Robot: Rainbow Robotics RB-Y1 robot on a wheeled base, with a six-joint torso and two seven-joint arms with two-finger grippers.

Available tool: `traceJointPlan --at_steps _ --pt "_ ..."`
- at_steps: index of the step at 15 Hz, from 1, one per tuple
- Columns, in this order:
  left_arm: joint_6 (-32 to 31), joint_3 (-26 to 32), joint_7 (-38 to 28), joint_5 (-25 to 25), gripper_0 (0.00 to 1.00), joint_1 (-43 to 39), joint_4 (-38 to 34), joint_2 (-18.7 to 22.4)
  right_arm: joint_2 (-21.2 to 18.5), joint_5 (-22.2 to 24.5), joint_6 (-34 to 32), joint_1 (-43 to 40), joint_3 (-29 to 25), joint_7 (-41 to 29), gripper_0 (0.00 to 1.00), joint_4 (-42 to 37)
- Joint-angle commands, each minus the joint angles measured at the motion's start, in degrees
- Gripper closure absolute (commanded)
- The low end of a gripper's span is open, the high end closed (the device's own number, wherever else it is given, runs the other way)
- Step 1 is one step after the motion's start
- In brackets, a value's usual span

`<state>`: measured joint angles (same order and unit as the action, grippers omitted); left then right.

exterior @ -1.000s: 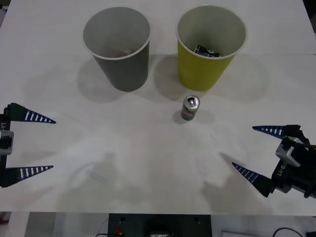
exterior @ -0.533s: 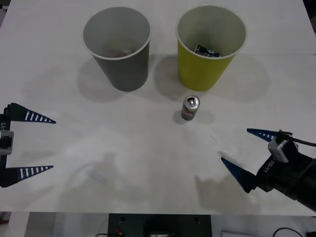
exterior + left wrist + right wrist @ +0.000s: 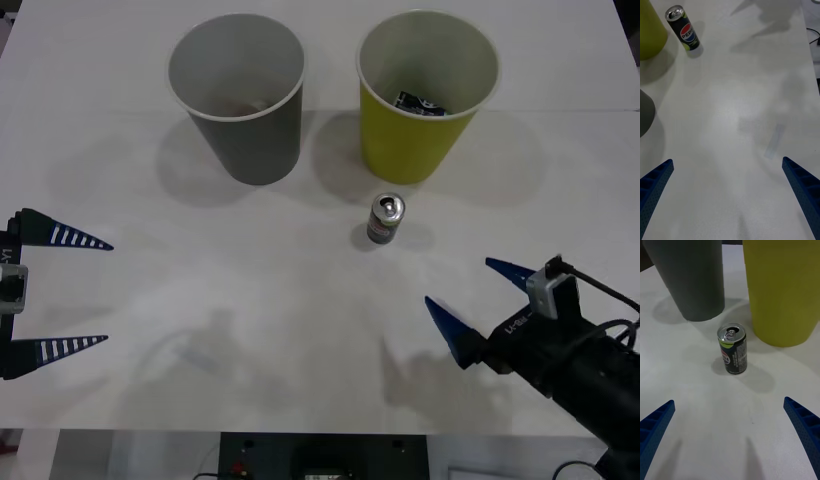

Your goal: Put the can into the green bin and the plastic bottle into the gray bin

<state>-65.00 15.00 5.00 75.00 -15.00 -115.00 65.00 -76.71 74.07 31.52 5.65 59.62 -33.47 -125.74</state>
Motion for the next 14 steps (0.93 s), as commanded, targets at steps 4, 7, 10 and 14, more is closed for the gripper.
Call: traceJointPlan --at_steps 4,7,10,14 --pt "0.0 0.0 0.0 0.0 0.0 0.0 0.0 0.0 7.45 1.78 12.16 13.68 16.49 -2.65 0.0 8.94" --pt "0.0 0.0 0.0 0.0 0.0 0.0 0.0 0.0 11.84 1.87 14.44 17.11 19.21 -3.18 0.0 13.86" --pt "0.0 0.0 0.0 0.0 0.0 0.0 0.0 0.0 15.71 2.22 16.2 18.6 19.74 -3.88 0.0 17.64" --pt "0.0 0.0 0.0 0.0 0.0 0.0 0.0 0.0 21.42 2.4 22.62 23.09 25.02 -5.64 0.0 24.14"
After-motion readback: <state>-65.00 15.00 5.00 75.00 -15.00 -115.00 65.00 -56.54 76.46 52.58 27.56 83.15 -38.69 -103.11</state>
